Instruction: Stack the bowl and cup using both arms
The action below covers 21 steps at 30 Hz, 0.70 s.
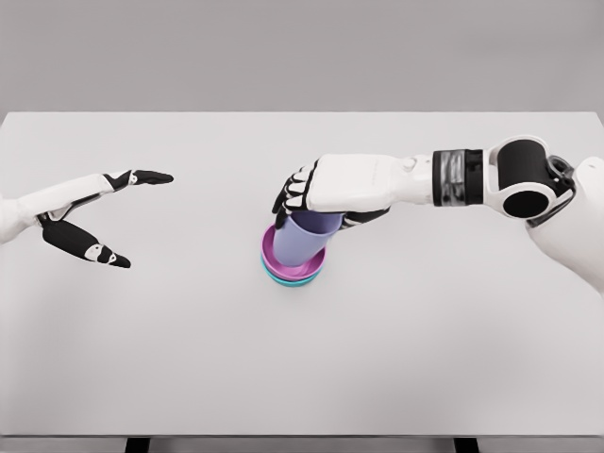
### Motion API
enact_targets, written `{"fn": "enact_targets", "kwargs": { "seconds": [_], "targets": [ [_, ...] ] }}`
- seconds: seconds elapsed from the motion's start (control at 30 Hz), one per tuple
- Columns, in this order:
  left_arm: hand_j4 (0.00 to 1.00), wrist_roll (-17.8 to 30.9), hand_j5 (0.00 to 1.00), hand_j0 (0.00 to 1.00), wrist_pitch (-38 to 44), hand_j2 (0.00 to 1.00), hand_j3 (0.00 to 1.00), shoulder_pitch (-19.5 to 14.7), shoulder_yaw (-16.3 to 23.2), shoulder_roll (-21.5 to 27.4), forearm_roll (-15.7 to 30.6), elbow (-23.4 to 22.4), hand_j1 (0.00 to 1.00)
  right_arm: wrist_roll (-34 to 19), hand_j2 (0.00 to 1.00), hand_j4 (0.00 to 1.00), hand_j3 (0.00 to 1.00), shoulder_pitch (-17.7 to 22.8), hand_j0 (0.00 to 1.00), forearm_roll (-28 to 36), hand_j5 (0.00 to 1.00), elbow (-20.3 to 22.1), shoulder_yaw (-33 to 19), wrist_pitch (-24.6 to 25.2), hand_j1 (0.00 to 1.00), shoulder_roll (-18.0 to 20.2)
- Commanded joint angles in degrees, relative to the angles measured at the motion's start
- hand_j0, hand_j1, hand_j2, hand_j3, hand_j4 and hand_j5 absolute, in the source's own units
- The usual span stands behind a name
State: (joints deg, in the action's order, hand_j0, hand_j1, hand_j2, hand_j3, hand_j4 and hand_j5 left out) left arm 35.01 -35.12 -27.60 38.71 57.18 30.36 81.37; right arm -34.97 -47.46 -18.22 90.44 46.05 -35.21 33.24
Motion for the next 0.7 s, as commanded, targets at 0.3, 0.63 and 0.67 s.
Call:
{"fn": "enact_targets", "kwargs": {
  "seconds": [0.3,0.63,0.67],
  "targets": [
    [1.0,0.0,1.0,1.0,0.1,1.0,1.0,0.0,0.0,-0.1,0.4,0.2,1.0,0.0,1.0,1.0,1.0,0.0,1.0,-1.8,1.0,0.4,-0.1,0.2,1.0,0.2],
    [1.0,0.0,1.0,1.0,0.1,1.0,1.0,0.3,0.0,0.0,0.3,-0.8,1.0,0.0,1.0,1.0,1.0,0.0,1.0,-2.3,1.0,-6.3,-12.6,0.2,1.0,8.3],
    [1.0,0.0,1.0,1.0,0.1,1.0,1.0,0.3,0.0,0.0,0.0,-0.8,1.0,0.0,1.0,1.0,1.0,0.3,1.0,-2.3,1.0,-8.5,-12.6,0.2,1.0,8.3]
  ]
}}
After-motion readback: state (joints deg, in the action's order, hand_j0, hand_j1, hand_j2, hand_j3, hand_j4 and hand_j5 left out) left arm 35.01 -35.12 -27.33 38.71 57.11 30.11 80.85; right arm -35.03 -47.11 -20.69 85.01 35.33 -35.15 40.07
